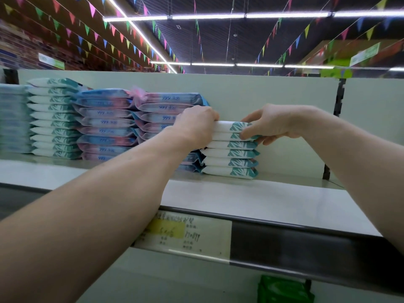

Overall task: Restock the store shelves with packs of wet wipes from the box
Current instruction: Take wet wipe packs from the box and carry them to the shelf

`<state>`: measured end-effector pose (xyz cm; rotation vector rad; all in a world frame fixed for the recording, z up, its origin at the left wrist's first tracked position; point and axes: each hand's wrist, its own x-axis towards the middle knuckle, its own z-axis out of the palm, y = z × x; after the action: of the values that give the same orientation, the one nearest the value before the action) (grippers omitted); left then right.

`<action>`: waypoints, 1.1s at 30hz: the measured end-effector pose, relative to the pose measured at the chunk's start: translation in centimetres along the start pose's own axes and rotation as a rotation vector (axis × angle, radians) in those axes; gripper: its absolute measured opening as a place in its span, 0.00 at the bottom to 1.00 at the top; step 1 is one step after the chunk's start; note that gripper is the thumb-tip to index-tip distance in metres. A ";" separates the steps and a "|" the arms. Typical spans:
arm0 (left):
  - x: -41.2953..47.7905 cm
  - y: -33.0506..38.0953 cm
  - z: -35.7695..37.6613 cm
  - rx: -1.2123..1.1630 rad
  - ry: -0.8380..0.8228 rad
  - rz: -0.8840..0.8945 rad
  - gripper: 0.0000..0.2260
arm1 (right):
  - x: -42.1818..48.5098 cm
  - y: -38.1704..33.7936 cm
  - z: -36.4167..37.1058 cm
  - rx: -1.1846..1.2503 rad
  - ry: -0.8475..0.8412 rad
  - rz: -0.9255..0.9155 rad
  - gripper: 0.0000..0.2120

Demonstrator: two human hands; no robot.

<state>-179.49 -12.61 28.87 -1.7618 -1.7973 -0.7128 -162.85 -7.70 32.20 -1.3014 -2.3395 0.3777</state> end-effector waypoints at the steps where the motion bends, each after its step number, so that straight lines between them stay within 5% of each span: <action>1: 0.0 -0.1 0.0 0.014 0.004 0.002 0.16 | 0.0 0.0 0.1 -0.032 0.012 -0.004 0.20; 8: -0.1 -0.4 0.4 0.050 0.006 0.006 0.06 | -0.2 0.6 0.3 -0.158 0.053 0.006 0.30; 10: -0.1 -0.6 0.5 0.053 0.009 0.021 0.04 | -0.5 0.8 0.1 -0.118 0.080 -0.023 0.26; 14: -0.2 -0.5 0.7 0.099 0.002 0.062 0.14 | -0.8 1.0 0.2 -0.112 0.162 -0.080 0.16; 19: -0.5 -0.5 0.7 0.121 0.014 0.086 0.12 | -1.0 0.4 0.6 -0.153 0.171 -0.086 0.25; 33: -1.3 0.1 0.3 0.152 0.080 0.060 0.14 | -1.7 0.2 2.4 -0.362 0.275 -0.215 0.20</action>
<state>-179.35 -13.36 27.72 -1.6568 -1.6921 -0.5974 -163.06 -9.12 29.57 -1.1471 -2.3429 -0.2879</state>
